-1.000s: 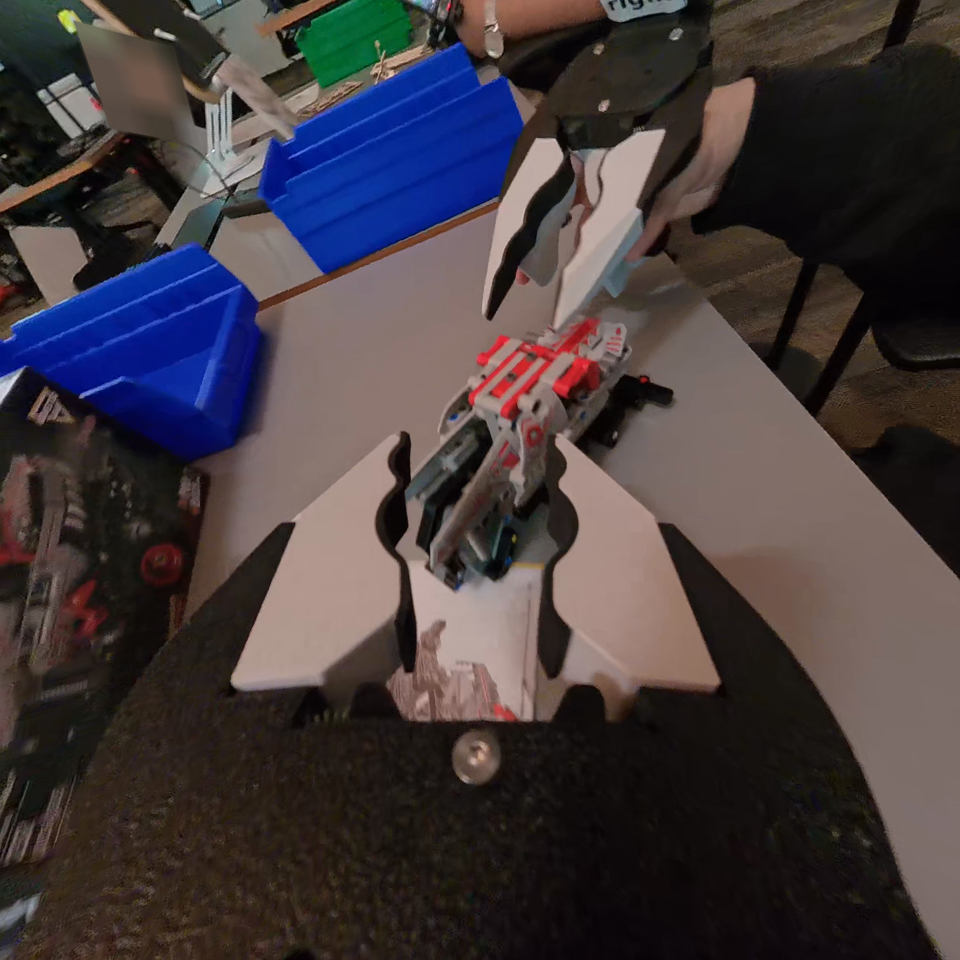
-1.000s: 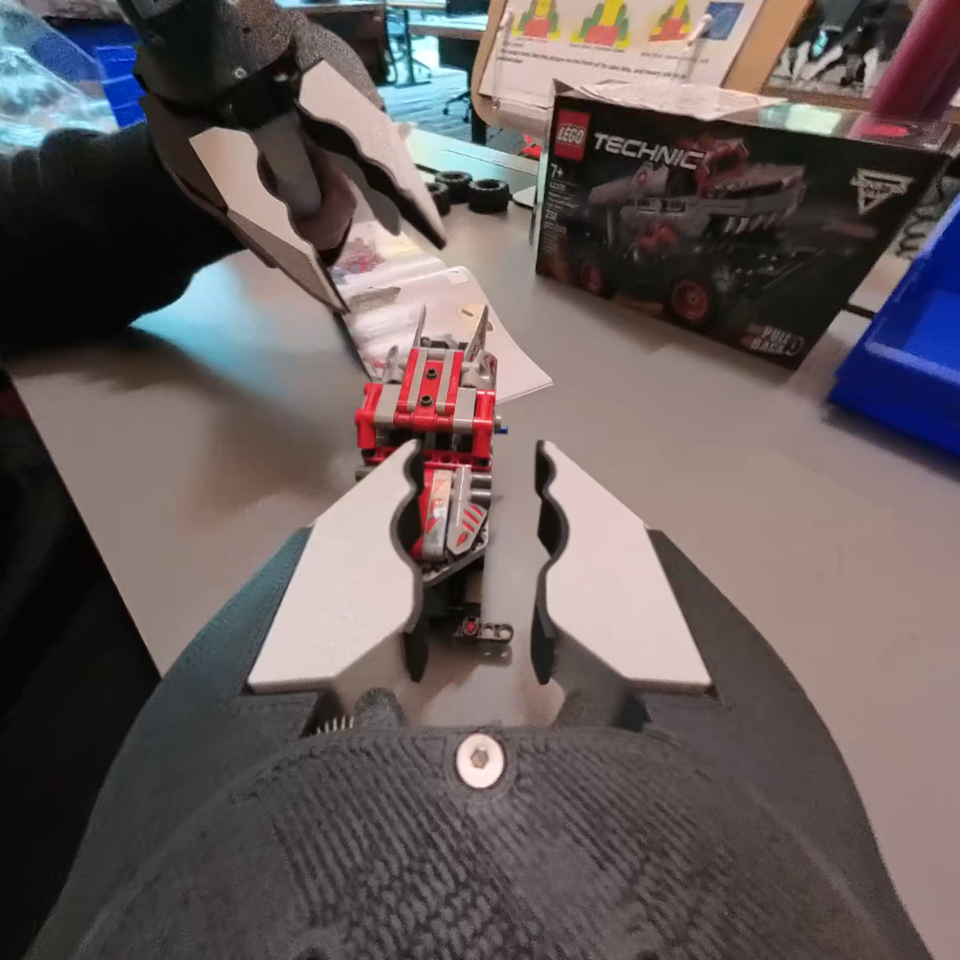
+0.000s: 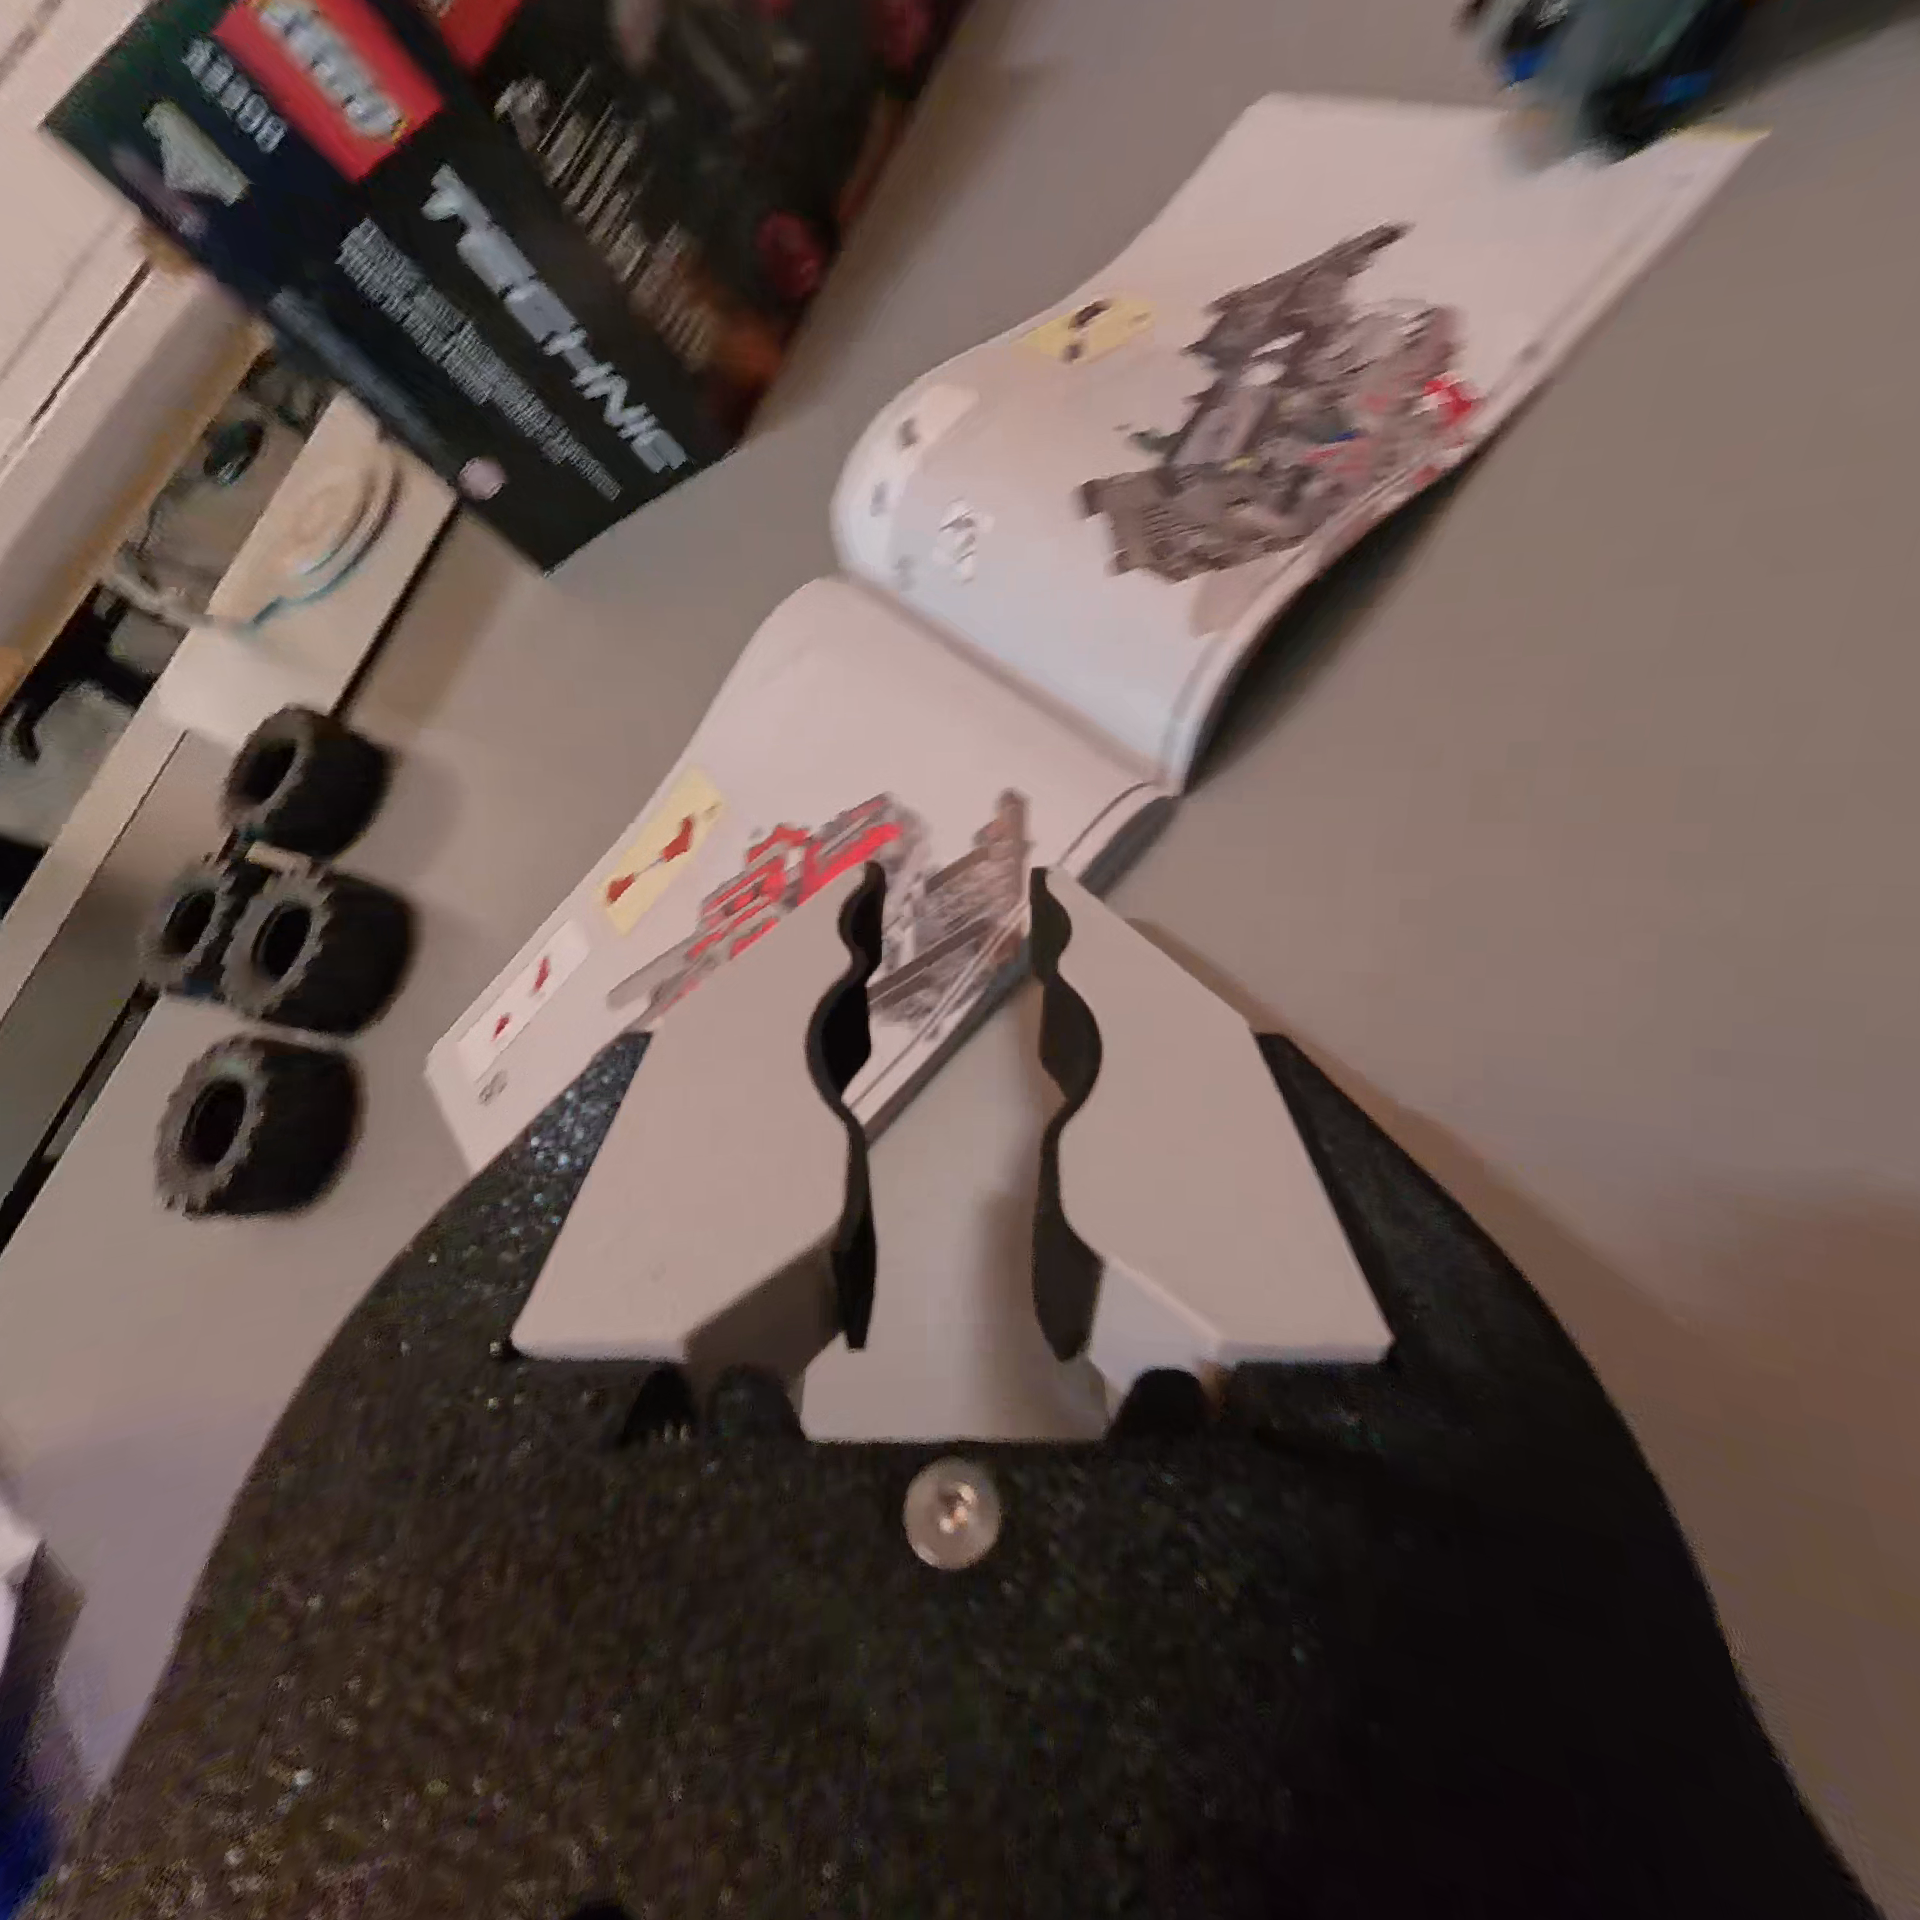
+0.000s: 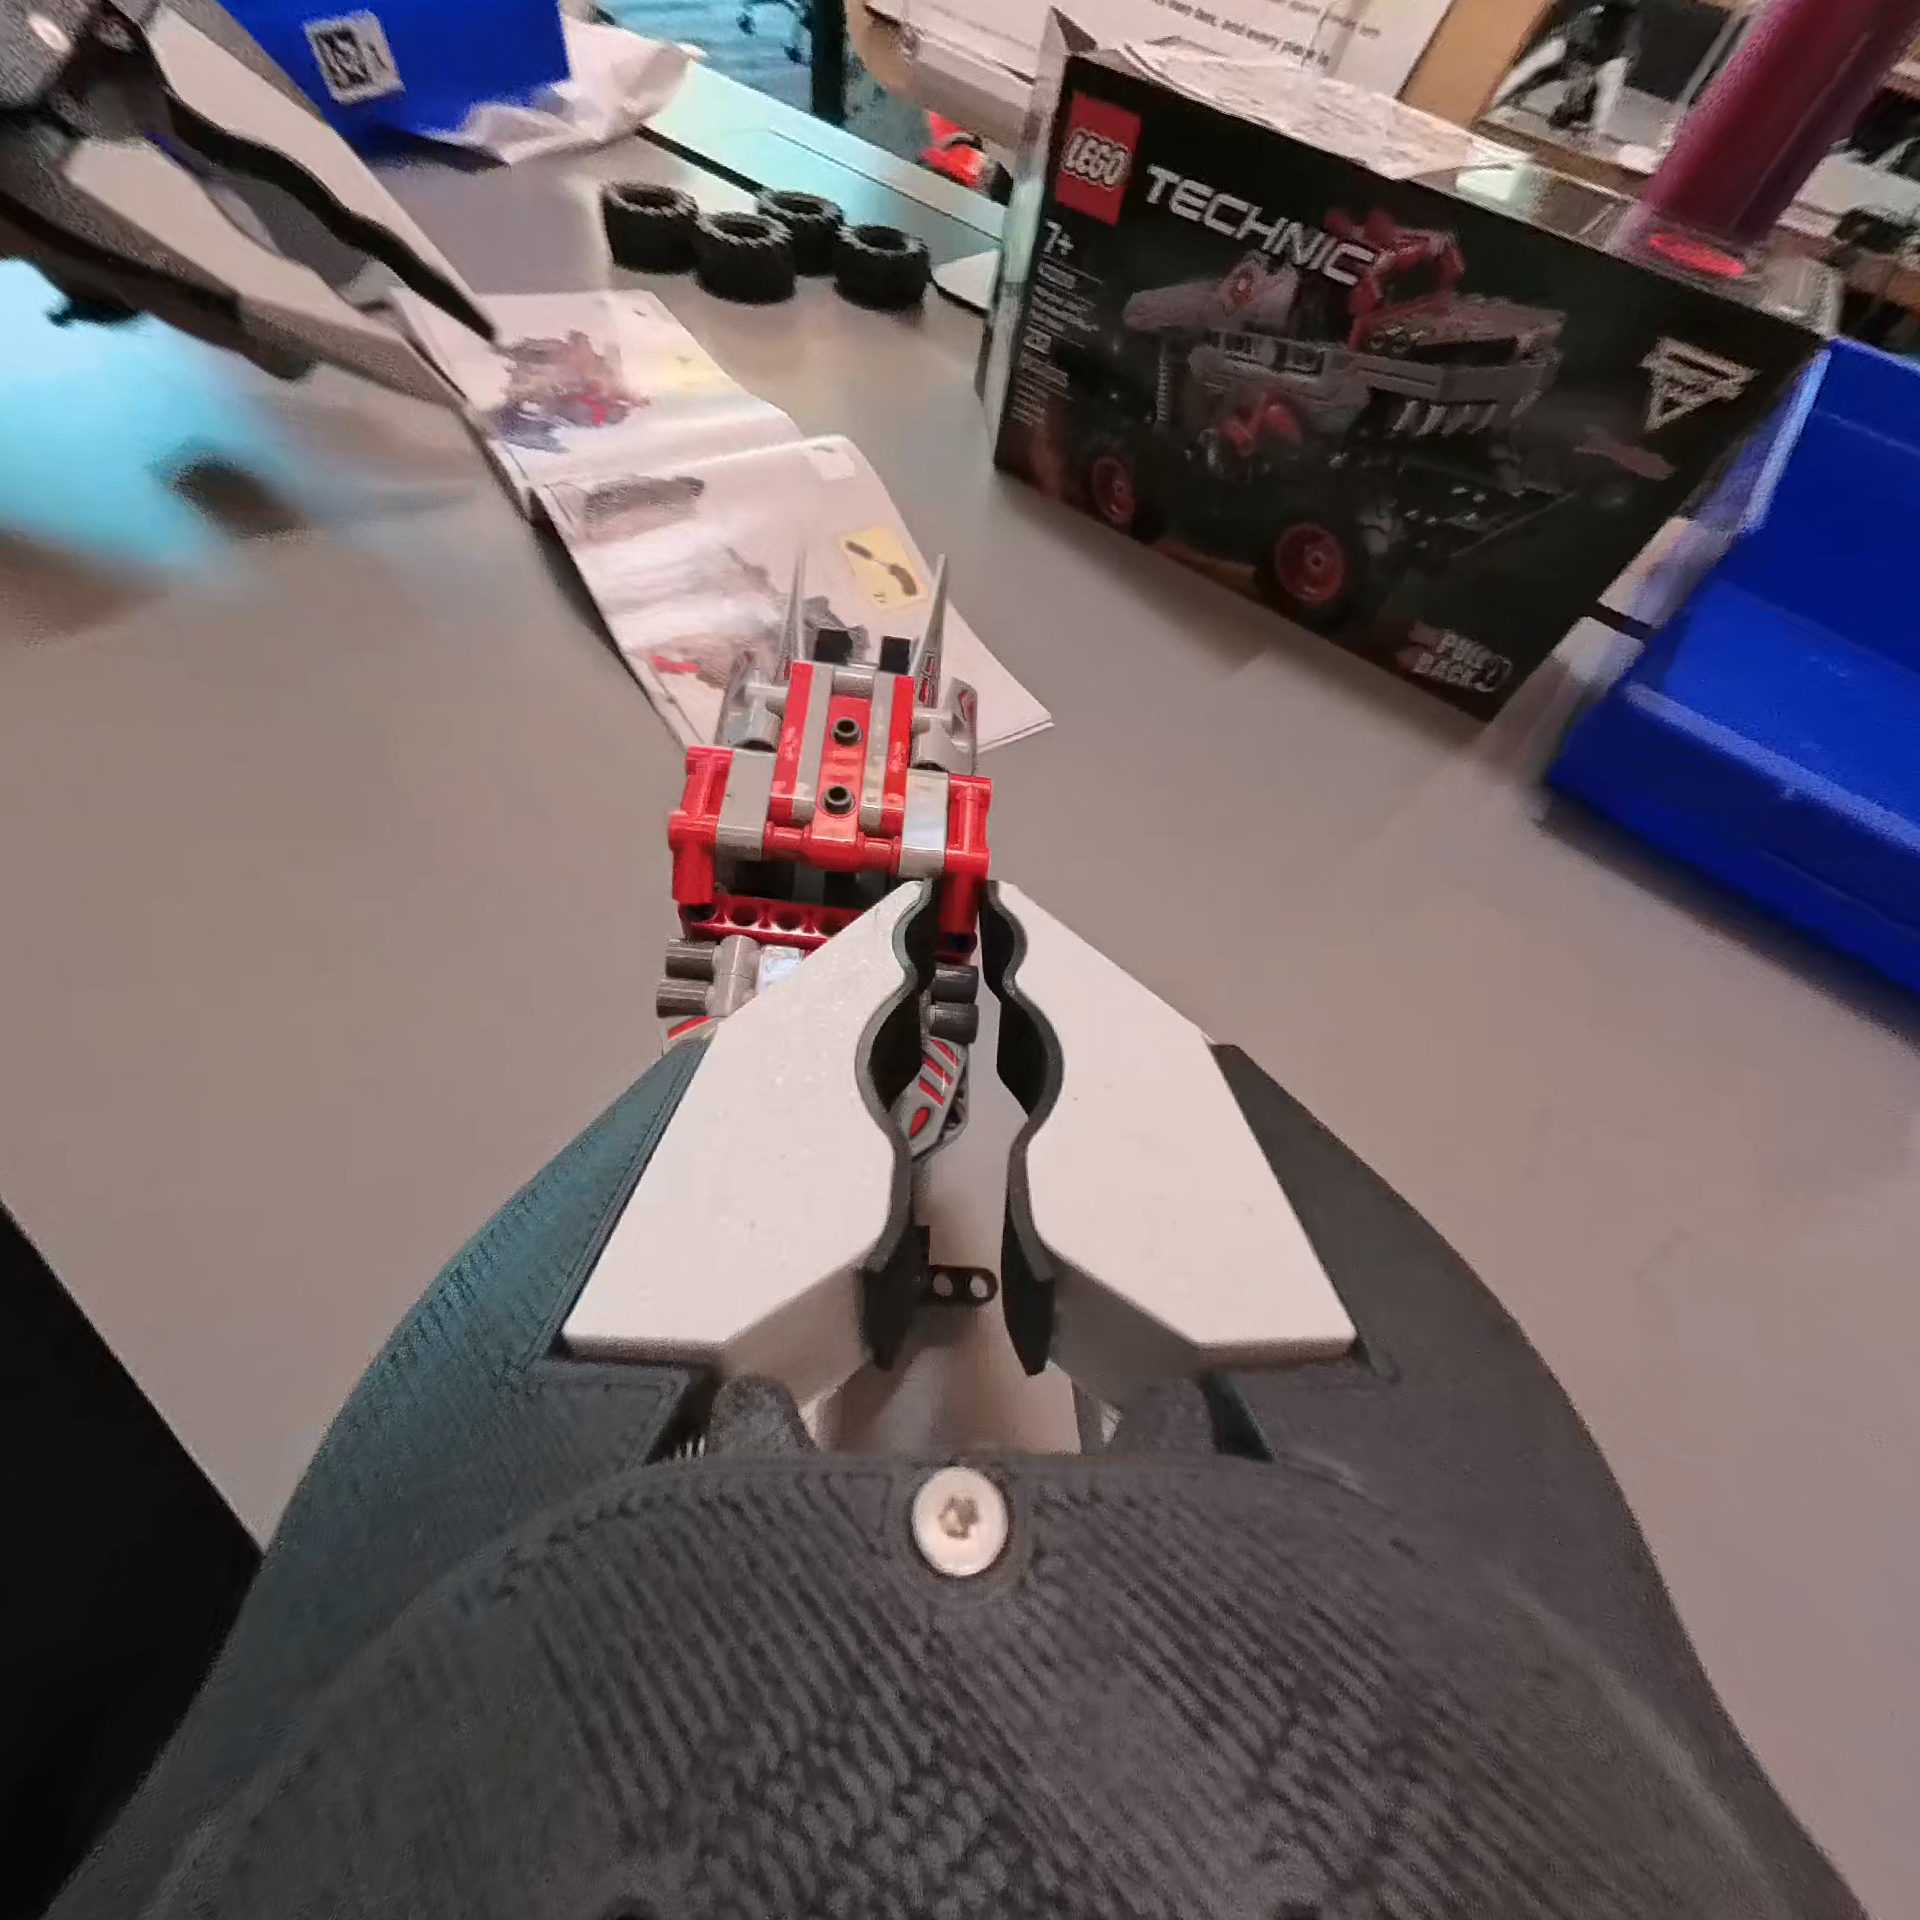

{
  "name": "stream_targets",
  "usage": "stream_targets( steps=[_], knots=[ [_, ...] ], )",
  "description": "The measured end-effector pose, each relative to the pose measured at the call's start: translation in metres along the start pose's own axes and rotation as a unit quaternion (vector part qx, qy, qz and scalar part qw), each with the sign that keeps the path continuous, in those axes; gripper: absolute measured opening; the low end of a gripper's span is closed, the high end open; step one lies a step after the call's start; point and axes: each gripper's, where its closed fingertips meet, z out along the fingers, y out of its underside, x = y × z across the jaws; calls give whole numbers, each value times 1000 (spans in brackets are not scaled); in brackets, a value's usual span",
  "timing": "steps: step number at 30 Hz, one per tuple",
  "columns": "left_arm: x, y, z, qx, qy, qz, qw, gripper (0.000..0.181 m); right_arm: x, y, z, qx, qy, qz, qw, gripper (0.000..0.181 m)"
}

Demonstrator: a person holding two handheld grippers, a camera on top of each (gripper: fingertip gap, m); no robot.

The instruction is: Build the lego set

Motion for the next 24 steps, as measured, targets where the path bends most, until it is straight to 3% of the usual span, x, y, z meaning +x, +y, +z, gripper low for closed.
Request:
stream_targets(
  steps=[4, 7, 12, 16, 20, 24],
  knots=[
    [-36, 36, 1, -46, -41, -35, 997, 9, 16, 9, -16, -34, 91, -17, 995, 6],
    [-40, 60, 3, -79, -25, -62, 995, 4, 38, 21, -34, -63, 173, -6, 983, 6],
    [-31, 60, 0, -60, 0, -113, 992, 0, 53, 27, -41, -60, 251, 51, 965, 6],
    [-27, 62, -5, -56, 13, -122, 991, 0, 53, 23, -33, -53, 276, 105, 954, 6],
    [-26, 63, -8, -55, 4, -101, 993, 0, 43, 16, -20, -19, 243, 151, 958, 6],
    [-33, 60, -14, -44, -27, -75, 996, 11, 38, 8, -32, -6, 232, 172, 957, 19]
  ],
)
